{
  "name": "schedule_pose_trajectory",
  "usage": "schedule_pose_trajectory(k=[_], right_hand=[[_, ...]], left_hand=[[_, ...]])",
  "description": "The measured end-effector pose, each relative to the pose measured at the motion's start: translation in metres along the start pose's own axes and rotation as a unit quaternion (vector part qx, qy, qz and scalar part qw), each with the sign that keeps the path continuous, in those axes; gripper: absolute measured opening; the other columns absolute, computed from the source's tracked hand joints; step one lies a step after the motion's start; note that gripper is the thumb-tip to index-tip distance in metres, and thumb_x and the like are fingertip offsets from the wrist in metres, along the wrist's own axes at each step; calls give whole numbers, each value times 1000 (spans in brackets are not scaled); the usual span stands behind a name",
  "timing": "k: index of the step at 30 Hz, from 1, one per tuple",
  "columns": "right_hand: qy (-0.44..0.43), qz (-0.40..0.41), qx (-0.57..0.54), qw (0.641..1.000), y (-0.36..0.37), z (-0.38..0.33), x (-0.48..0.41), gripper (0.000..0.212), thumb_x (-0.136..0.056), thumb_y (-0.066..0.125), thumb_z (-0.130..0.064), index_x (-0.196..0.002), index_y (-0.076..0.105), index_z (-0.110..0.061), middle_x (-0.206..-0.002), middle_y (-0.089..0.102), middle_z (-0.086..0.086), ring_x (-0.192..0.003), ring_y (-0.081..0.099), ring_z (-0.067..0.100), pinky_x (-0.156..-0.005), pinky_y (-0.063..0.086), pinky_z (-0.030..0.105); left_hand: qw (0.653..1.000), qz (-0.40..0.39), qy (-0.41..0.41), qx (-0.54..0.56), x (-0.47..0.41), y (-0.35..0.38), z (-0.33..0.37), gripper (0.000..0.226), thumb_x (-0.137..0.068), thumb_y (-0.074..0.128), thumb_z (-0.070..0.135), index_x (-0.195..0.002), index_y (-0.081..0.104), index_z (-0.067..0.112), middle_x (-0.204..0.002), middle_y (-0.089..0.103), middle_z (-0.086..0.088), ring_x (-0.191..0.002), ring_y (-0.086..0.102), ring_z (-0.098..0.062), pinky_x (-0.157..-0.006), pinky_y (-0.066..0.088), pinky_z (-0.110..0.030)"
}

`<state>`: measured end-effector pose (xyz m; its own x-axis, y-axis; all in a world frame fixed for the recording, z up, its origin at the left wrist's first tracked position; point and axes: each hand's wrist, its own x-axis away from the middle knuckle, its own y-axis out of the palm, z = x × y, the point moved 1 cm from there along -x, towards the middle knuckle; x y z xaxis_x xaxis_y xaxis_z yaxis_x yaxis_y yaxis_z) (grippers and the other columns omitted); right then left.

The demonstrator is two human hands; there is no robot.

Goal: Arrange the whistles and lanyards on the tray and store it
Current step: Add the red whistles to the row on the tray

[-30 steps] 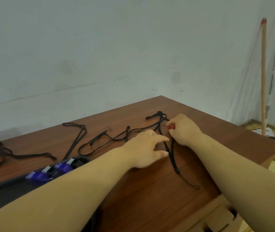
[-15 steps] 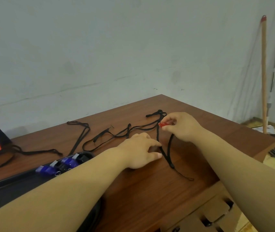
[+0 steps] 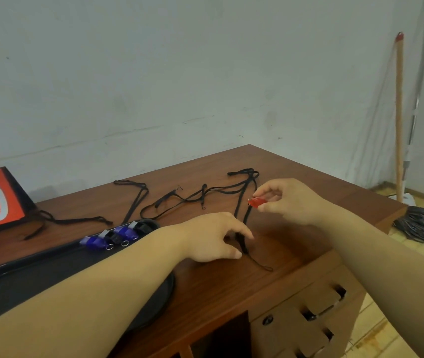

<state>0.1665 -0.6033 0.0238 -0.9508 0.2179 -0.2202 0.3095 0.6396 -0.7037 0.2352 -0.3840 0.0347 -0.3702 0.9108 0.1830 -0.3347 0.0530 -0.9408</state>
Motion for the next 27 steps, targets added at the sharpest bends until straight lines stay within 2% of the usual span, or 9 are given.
schedule_pose_trajectory(k=[4, 7, 11, 14, 16, 19, 22, 24, 27], right_hand=[[10, -22, -12, 1000, 0, -9, 15, 23, -87, 79, -25, -107, 70, -32, -102, 69, -20, -98, 64, -2, -77, 47, 16], [11, -31, -24, 999, 2, -16, 25, 23, -87, 79, -24, -107, 71, -32, -103, 71, -18, -97, 65, -3, -81, 48, 19], [16, -22, -37, 999, -1, -25, 35, 22, -86, 79, -24, -104, 70, -35, -100, 73, -18, -93, 67, -5, -77, 48, 16], [17, 11, -58, 998, -8, -35, 38, 25, -84, 80, -28, -106, 71, -36, -101, 75, -17, -95, 68, -3, -86, 51, 23], [16, 40, -96, 994, -13, -47, 39, 22, -85, 80, -29, -105, 72, -35, -98, 76, -17, -92, 69, -5, -82, 49, 21], [1, 86, -170, 982, -18, -74, 34, 19, -84, 81, -29, -102, 75, -34, -97, 77, -17, -88, 71, -6, -84, 53, 21], [-20, 101, -251, 962, -18, -110, 28, 22, -86, 80, -18, -106, 75, -26, -102, 79, -5, -85, 74, 3, -81, 59, 22], [-44, 94, -292, 951, -19, -139, 25, 22, -88, 78, -13, -108, 74, -20, -103, 79, 3, -83, 74, 8, -76, 60, 21], [-77, 61, -356, 930, -18, -184, 24, 20, -91, 74, -10, -110, 73, -14, -108, 77, 8, -92, 78, 19, -86, 62, 32]], left_hand=[[1000, 5, -2, -8, 7, -1, 4, 18, -98, 65, 31, -115, 72, 33, -111, 58, 18, -98, 53, 2, -85, 41, -17], [999, 17, -31, 6, 9, 4, 4, 8, -98, 64, 32, -101, 72, 33, -105, 66, 15, -97, 59, -1, -86, 45, -23], [998, 18, -52, 9, 19, 9, 8, 11, -101, 58, 36, -101, 68, 33, -110, 58, 14, -101, 57, -6, -93, 48, -30], [989, 106, -70, 70, 37, -3, 17, 9, -104, 53, 35, -103, 62, 34, -105, 59, 12, -95, 61, -9, -81, 48, -22], [963, 206, -100, 144, 51, -21, 21, 11, -105, 50, 36, -104, 60, 34, -104, 69, 12, -92, 68, -14, -80, 53, -27], [890, 339, -95, 290, 72, -53, 20, 16, -106, 49, 28, -95, 61, 29, -98, 78, 18, -74, 62, 6, -91, 47, -37], [822, 419, -71, 379, 98, -84, 19, 18, -102, 53, 19, -88, 62, 24, -82, 79, 7, -84, 71, -17, -99, 51, -54], [776, 451, -41, 439, 116, -102, 19, 19, -102, 53, 14, -88, 63, 23, -71, 73, 3, -86, 74, -28, -93, 58, -53], [729, 484, -30, 482, 147, -127, 19, 18, -104, 52, 9, -90, 61, 18, -66, 63, 2, -63, 64, -16, -67, 56, -36]])
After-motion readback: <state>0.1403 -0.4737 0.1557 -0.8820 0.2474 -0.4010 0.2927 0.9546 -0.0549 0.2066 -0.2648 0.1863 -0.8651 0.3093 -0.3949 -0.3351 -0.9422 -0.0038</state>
